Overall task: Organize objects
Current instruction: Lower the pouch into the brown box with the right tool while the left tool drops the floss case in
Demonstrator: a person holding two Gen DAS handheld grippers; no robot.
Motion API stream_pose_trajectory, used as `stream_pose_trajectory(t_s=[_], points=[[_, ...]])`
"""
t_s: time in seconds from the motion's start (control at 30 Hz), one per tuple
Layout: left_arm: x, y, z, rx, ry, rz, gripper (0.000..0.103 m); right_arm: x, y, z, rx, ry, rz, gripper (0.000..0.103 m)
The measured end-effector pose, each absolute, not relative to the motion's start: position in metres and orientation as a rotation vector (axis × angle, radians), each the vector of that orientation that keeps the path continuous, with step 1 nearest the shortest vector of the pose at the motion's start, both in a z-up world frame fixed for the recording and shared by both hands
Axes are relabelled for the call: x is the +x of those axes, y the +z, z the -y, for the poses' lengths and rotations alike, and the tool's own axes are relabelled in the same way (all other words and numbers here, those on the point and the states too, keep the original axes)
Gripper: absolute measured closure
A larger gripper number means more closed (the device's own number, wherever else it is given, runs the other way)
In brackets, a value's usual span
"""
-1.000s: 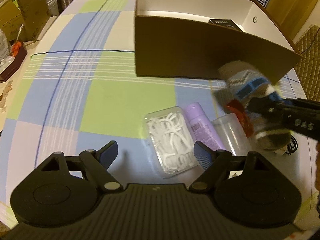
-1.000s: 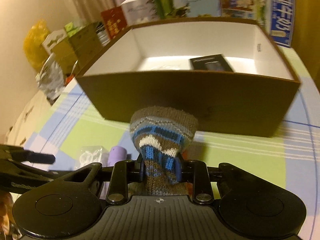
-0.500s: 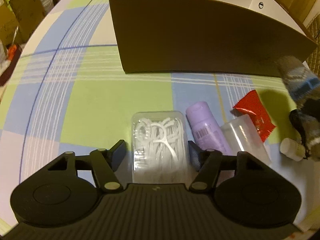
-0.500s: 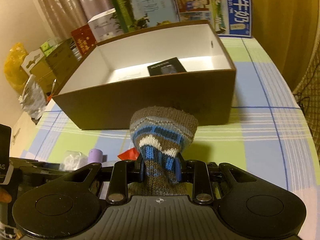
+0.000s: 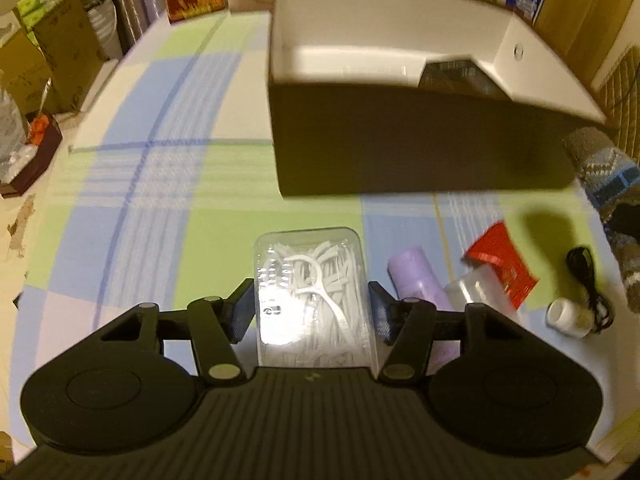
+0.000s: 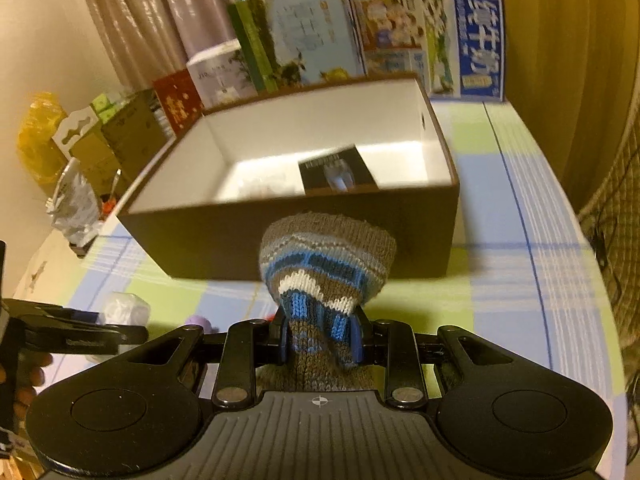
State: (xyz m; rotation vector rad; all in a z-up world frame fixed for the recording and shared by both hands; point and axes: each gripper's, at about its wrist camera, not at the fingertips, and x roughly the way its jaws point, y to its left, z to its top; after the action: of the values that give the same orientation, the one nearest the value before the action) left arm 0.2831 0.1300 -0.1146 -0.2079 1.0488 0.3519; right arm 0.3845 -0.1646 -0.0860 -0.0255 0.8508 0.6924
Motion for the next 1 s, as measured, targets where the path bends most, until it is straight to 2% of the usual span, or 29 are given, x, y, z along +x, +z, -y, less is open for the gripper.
stream_pose_trajectory(t_s=[0.23, 0.47, 0.7, 1.0], points=[[0.296, -0.063, -0.142, -0.202, 0.335, -0.956, 0.049, 0.408, -0.055, 0.157, -0.029, 0.729, -0.751, 0.078], [0.345, -0.029, -0.148, -0.154, 0.301, -0.890, 0.048, 0.464, -0.041, 0.137, -0.062, 0.703, -0.679, 0.078], [0.410, -0.030, -0.164, -0.139, 0.299, -0.889, 0.048, 0.531, -0.056, 0.104, -0.148, 0.646, -0.690, 0.077], [0.463, -0.064, -0.184, -0.123, 0.303, -0.972, 0.048, 0.589, -0.106, 0.072, -0.279, 0.622, -0.784, 0.077]])
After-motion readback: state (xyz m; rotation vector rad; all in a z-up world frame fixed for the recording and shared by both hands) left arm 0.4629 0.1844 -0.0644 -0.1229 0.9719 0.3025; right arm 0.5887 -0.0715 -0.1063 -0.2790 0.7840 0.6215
